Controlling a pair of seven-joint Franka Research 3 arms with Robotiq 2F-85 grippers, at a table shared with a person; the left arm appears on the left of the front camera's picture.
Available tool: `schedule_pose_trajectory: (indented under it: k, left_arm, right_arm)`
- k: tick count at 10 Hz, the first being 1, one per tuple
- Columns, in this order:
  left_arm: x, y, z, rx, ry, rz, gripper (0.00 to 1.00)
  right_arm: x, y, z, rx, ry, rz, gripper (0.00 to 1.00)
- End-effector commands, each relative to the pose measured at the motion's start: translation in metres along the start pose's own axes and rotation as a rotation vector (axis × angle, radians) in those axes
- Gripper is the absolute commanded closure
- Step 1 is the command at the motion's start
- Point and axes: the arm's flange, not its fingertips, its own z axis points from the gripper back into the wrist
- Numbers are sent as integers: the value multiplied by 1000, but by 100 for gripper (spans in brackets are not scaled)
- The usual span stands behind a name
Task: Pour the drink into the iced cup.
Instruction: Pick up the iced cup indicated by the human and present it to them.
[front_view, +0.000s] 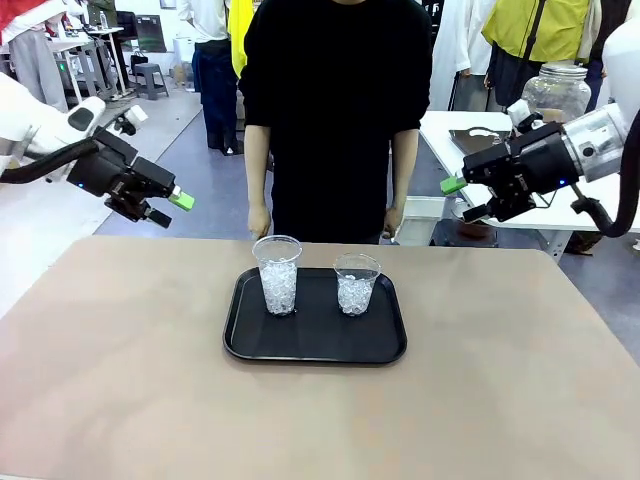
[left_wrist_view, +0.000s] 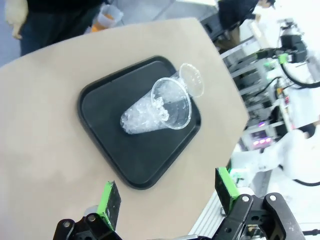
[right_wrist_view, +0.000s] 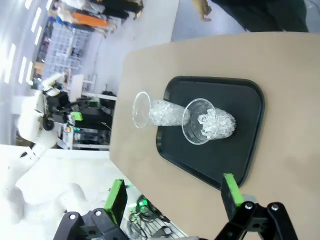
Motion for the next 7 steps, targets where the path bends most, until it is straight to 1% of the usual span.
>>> schedule_pose_trajectory:
  k: [1,2,4,6,7]
  left_arm:
    - [0,22,1,-146,-53,41,0]
    - [-3,34,0,-224,-66,48,0]
    - [-5,51,-2,-338,-34,50,0]
    - [-8,66,-4,-412,-35,57,0]
    - [-7,73,-5,-438,-51,63,0]
  right_arm:
    - [4,-13,5,117,-24,-92,0]
    - [5,-27,7,200,-6,-154,0]
    - [7,-46,9,314,78,-185,0]
    - [5,-63,12,403,91,-202,0]
    - [3,-74,11,447,88,-222,0]
